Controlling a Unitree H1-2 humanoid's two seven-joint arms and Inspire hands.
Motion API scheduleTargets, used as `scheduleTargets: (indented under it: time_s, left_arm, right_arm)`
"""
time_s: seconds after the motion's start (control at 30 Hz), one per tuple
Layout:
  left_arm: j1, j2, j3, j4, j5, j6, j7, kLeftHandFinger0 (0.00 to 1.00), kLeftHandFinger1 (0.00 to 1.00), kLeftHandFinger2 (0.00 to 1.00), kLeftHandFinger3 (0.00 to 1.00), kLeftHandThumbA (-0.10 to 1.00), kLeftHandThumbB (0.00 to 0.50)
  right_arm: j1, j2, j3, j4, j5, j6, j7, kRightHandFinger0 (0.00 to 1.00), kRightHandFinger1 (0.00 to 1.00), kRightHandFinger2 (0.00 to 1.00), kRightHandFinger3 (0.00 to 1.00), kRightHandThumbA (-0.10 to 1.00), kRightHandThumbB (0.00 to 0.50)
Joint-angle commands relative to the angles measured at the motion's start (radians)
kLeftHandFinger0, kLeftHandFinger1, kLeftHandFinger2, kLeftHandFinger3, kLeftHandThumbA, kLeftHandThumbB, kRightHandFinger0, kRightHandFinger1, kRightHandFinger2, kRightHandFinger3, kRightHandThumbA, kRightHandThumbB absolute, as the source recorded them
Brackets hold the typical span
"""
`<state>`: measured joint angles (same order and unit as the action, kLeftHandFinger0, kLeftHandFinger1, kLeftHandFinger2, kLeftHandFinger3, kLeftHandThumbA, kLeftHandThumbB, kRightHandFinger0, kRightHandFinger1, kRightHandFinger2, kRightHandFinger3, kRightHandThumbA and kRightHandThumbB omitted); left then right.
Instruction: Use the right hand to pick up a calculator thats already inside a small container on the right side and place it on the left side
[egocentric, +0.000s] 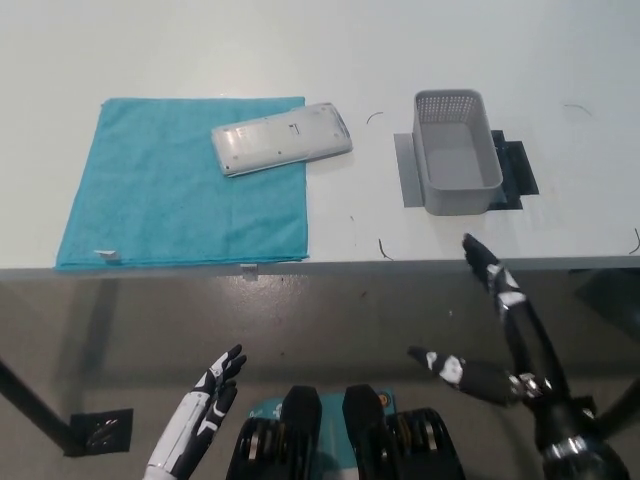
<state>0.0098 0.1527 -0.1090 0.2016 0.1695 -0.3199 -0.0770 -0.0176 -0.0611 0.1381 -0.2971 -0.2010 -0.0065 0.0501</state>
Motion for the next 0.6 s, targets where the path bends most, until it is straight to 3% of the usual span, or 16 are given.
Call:
scheduleTargets:
  time_s: [0.0,0.07,0.1,0.13,0.2,0.23,0.47,0.57]
  left_arm:
    - [-0.092,-0.006,0.031,-0.008,-0.019,-0.026,0.028,1.00,1.00,1.00,1.00,1.00,0.036]
    - [-0.099,-0.006,0.031,-0.002,-0.016,-0.038,0.030,1.00,1.00,1.00,1.00,1.00,0.026]
    - [-0.106,-0.008,0.033,0.009,-0.021,-0.048,0.031,1.00,1.00,1.00,1.00,1.00,0.027]
    - [-0.109,-0.009,0.034,0.008,-0.025,-0.043,0.030,1.00,1.00,1.00,1.00,1.00,0.026]
    - [-0.117,-0.010,0.036,0.008,-0.026,-0.045,0.031,1.00,1.00,1.00,1.00,1.00,0.016]
    - [-0.121,-0.010,0.035,0.009,-0.022,-0.046,0.033,1.00,1.00,1.00,1.00,1.00,0.013]
    - [-0.142,-0.014,0.041,0.018,-0.020,-0.060,0.041,1.00,1.00,1.00,1.00,1.00,0.000]
    - [-0.133,-0.019,0.039,0.014,-0.023,-0.059,0.039,1.00,1.00,1.00,1.00,1.00,0.000]
  right_arm:
    - [0.079,-0.055,-0.078,-0.653,-0.041,-0.343,-0.034,1.00,1.00,1.00,1.00,1.00,0.374]
    - [0.107,-0.096,-0.085,-0.570,0.001,-0.411,-0.038,1.00,1.00,1.00,1.00,1.00,0.450]
    - [0.107,-0.100,-0.086,-0.522,0.001,-0.453,-0.045,1.00,1.00,1.00,1.00,1.00,0.419]
    - [0.104,-0.100,-0.086,-0.519,0.001,-0.455,-0.046,1.00,1.00,1.00,1.00,1.00,0.295]
    - [0.113,-0.111,-0.059,-0.448,-0.007,-0.463,-0.076,1.00,1.00,1.00,1.00,1.00,0.234]
    - [0.109,-0.109,-0.052,-0.396,-0.009,-0.463,-0.094,1.00,1.00,1.00,1.00,1.00,0.227]
    - [0.089,-0.129,-0.068,-0.012,-0.101,-0.463,-0.122,1.00,1.00,1.00,1.00,1.00,0.281]
    - [0.056,-0.131,-0.069,0.188,-0.065,-0.458,-0.108,1.00,1.00,1.00,1.00,1.00,0.295]
